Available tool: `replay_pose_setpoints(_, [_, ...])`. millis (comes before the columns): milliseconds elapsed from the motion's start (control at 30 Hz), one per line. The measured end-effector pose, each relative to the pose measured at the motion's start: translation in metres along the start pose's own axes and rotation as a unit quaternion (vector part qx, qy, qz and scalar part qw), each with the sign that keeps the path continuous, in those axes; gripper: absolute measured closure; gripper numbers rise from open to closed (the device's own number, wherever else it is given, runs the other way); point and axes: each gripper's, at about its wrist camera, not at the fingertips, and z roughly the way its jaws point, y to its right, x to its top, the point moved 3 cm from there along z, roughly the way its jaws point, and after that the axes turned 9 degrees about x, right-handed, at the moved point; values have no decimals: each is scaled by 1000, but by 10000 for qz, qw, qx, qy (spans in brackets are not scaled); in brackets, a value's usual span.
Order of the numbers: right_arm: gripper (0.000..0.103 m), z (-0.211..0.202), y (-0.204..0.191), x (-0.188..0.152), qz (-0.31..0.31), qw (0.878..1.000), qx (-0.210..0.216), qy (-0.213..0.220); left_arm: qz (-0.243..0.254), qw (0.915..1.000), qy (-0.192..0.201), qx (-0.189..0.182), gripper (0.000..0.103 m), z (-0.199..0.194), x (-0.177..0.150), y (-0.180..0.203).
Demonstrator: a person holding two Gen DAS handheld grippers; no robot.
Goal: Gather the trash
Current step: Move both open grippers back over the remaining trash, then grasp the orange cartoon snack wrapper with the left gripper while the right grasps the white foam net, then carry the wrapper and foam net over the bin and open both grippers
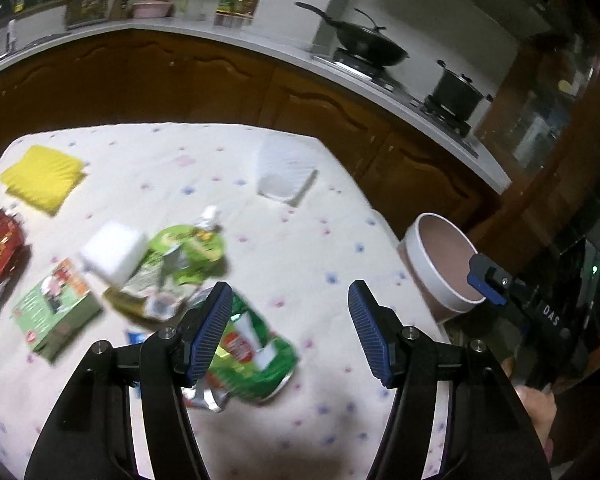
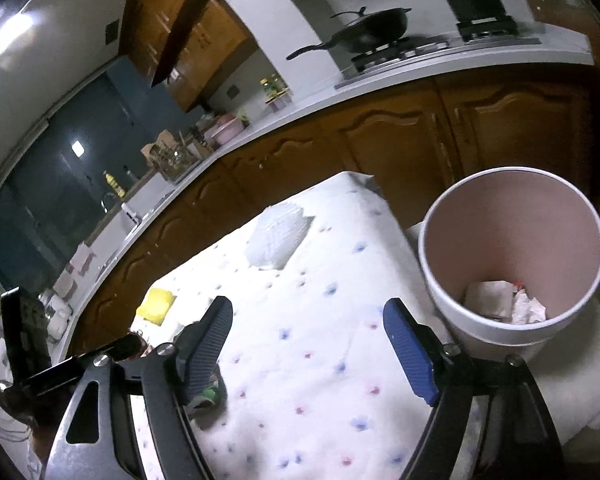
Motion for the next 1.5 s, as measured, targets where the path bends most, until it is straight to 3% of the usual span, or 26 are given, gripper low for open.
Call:
replay_pose_setpoints(300, [23, 25, -26, -3, -214, 9994, 190, -213, -225, 9989, 88, 409, 38, -17, -21, -59])
replay_pose_setpoints(433, [23, 41, -34, -2, -296, 9989, 223, -293, -156, 9988, -100, 447, 32, -14, -37, -77])
replay_pose_setpoints(867, [23, 103, -44, 5, -376, 9978, 224, -504, 54, 9953, -558, 784, 33, 26, -60, -76])
replay_pose_setpoints(967, [25, 128, -39, 11, -340, 9974, 132, -615, 109, 9953, -618, 742, 59, 33, -61, -77])
replay_pose_setpoints(1033, [25, 141, -34, 15, -281, 9976, 88, -624, 76, 9955, -723, 606, 90, 39, -61, -78])
replay_pose_setpoints(1167, [26, 173, -21, 25, -24, 9976, 15, -690, 30, 9960, -768, 447, 96, 41, -63, -82])
replay_pose_setpoints(1367, [45, 217, -6, 33, 186, 9957, -95, -906, -32, 9974, -622, 371, 96, 20, -61, -93])
replay_pose_setpoints(1400, [56, 222, -5, 34, 195, 9953, -105, -947, -51, 9976, -586, 364, 96, 17, -60, -94])
replay_pose_setpoints(1433, [75, 227, -4, 33, 236, 9946, -72, -1011, -101, 9980, -526, 342, 96, 12, -57, -97])
replay_pose_setpoints(1500, [94, 229, -4, 32, 228, 9940, -78, -1066, -234, 9985, -437, 237, 96, 3, -52, -100])
